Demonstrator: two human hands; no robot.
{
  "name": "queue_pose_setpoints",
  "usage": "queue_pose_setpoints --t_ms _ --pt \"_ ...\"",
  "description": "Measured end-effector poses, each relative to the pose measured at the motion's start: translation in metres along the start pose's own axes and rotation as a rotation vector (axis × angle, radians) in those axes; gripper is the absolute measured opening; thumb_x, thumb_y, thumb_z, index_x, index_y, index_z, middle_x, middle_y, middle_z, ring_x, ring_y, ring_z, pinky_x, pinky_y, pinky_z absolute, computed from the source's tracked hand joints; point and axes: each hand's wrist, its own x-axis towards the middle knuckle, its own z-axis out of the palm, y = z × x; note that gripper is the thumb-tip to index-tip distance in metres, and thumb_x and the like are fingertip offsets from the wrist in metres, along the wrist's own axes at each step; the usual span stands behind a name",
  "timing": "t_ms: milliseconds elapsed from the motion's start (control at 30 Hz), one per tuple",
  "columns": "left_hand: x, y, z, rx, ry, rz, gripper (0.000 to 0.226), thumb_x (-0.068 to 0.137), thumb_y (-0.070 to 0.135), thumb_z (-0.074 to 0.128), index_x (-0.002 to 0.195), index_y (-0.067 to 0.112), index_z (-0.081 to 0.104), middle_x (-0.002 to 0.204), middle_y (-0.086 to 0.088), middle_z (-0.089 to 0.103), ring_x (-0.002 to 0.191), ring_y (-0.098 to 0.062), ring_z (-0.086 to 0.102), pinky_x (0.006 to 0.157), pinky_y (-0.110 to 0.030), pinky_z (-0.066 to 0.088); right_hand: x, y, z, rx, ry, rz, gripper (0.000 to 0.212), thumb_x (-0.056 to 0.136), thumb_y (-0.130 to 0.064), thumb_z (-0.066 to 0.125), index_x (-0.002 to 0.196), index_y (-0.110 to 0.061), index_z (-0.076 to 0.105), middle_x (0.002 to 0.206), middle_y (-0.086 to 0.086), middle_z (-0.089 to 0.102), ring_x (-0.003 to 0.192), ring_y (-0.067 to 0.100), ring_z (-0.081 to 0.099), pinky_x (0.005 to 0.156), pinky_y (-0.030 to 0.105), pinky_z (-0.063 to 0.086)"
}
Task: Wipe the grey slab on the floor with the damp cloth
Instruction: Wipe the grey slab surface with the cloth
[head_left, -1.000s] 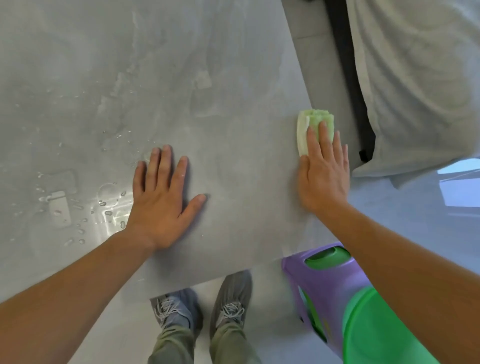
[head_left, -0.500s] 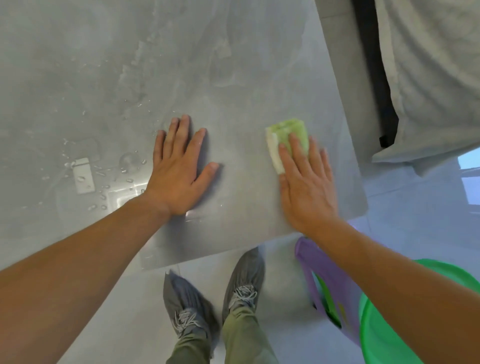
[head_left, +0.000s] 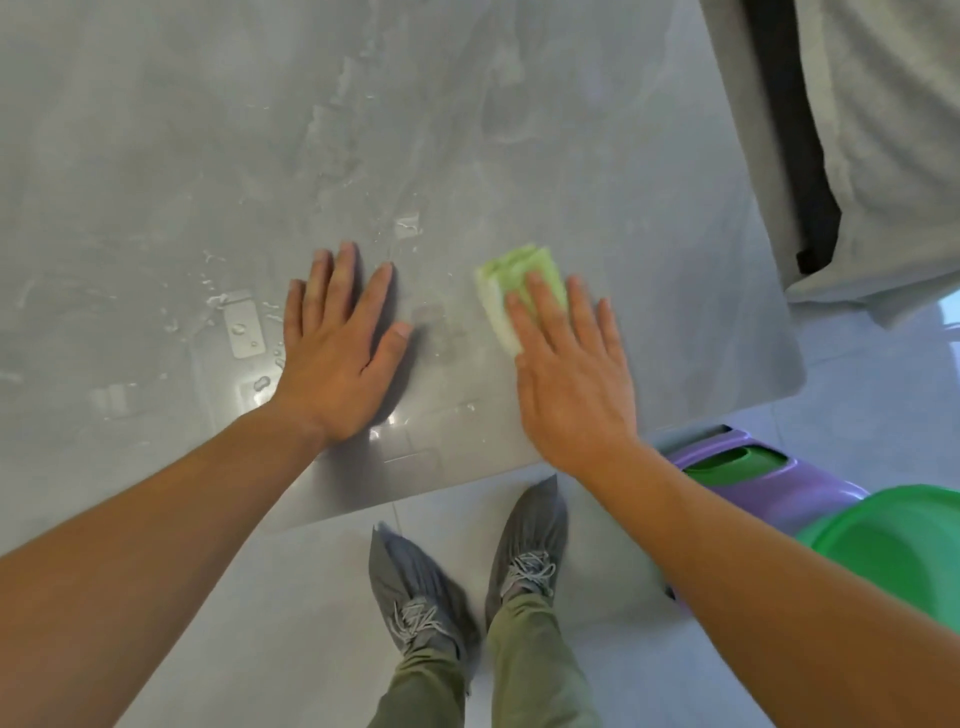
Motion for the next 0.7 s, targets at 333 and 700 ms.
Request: queue_pose_setpoints --t_ms 333,700 --pt "-0.001 0.000 -0.004 -0.082 -0.015 0.010 0.075 0.092 0.066 0.005 0.159 0.033 0.006 0.167 0.002 -0.015 0.151 -0.015 -0.023 0.119 -0.038 -0.019 -0.054 -0.085 0.015 0.110 -0.074 -0.166 0.073 0.097 -0.028 0.047 0.160 -0.022 0.010 0.169 0.001 0.000 0.153 0.036 -0.008 0.123 0.056 0.007" --pt "0.001 0.001 0.001 0.029 -0.020 0.003 0.079 0.091 0.068 0.002 0.160 0.029 0.001 0.167 -0.003 -0.019 0.151 -0.021 -0.025 0.120 -0.045 -0.017 -0.027 0.025 -0.014 0.186 0.098 0.725 0.066 0.101 -0.028 0.029 0.160 -0.022 0.001 0.168 0.000 -0.008 0.154 0.033 -0.006 0.125 0.048 -0.002"
